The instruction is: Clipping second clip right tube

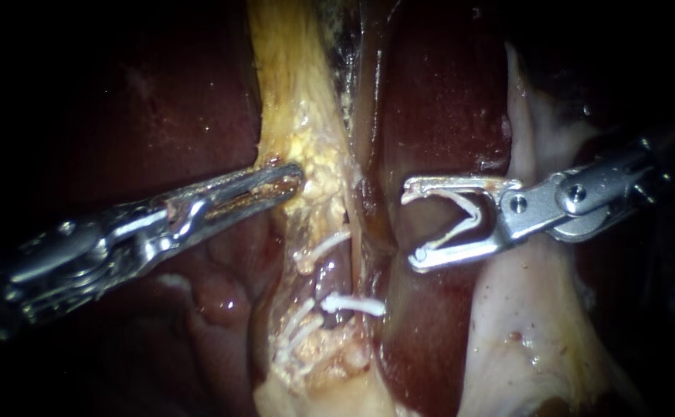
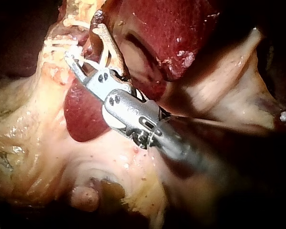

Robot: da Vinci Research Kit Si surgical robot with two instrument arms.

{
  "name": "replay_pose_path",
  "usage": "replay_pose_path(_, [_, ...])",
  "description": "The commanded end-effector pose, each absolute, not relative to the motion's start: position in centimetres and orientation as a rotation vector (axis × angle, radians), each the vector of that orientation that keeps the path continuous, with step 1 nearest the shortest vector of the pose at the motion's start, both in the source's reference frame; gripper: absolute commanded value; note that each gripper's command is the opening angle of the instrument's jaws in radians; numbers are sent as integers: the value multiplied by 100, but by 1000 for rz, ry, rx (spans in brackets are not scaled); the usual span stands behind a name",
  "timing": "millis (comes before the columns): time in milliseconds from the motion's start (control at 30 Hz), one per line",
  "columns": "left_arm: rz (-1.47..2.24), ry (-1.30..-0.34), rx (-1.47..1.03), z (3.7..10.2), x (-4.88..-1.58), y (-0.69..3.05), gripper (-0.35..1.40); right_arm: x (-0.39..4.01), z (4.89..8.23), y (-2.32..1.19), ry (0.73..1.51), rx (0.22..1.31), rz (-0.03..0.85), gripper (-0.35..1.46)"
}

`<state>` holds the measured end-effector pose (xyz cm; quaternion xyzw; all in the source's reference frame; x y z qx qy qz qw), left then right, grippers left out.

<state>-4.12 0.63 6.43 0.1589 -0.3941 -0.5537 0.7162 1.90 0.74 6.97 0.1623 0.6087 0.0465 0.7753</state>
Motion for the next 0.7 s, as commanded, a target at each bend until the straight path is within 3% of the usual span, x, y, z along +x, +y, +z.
replay_pose_path(33, [-1225,-872,352,643,-412,63,-35,190,697,74,1317,352,101,60])
replay_pose_path(200, [-1228,-867,360,624,-396,74,-35,194,705,59,1300,477,223,60])
replay_pose_path(433, [-1254,-888,341,583,-369,86,-35,221,737,28,1208,693,413,60])
replay_pose_path(700, [-1265,-893,334,556,-369,76,-35,252,788,7,1120,756,512,57])
